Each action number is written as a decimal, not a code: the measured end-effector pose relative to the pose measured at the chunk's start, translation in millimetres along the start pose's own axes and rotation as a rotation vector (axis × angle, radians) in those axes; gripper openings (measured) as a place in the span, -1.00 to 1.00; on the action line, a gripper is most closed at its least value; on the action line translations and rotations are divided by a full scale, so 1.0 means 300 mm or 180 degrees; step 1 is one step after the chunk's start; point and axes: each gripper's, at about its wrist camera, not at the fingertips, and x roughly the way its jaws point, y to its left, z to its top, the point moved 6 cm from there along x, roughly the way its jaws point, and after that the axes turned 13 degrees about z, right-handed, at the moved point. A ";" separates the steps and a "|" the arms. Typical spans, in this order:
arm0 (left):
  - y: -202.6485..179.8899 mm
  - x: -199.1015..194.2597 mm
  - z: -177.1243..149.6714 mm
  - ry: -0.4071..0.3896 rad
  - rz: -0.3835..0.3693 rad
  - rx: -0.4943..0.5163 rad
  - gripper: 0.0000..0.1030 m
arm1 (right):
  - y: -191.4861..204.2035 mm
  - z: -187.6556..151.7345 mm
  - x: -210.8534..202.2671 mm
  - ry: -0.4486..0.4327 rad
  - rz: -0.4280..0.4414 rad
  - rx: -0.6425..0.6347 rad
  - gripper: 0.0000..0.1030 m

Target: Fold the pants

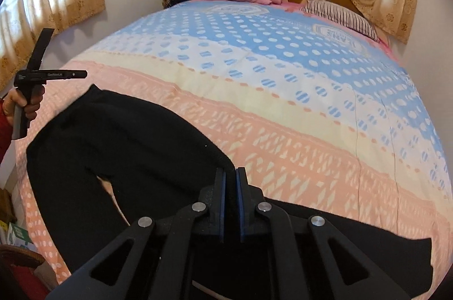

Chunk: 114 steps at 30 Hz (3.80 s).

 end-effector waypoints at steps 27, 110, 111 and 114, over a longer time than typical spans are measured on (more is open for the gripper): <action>0.032 -0.343 -0.040 -0.0923 -0.0296 -0.0195 -0.70 | 0.052 -0.016 -0.190 -0.0479 -0.0020 0.0112 -0.91; 0.114 -0.414 -0.682 -0.0391 -0.0923 -0.1707 0.13 | -0.410 -0.146 -0.089 0.0525 -0.0868 0.0362 0.11; 0.115 -0.407 -0.678 -0.0375 -0.0911 -0.1704 0.13 | -0.400 -0.157 -0.071 0.0643 -0.0730 0.0260 0.11; 0.113 -0.383 -0.665 -0.0335 -0.0833 -0.1703 0.13 | -0.356 -0.215 0.013 0.1067 -0.0571 -0.0163 0.11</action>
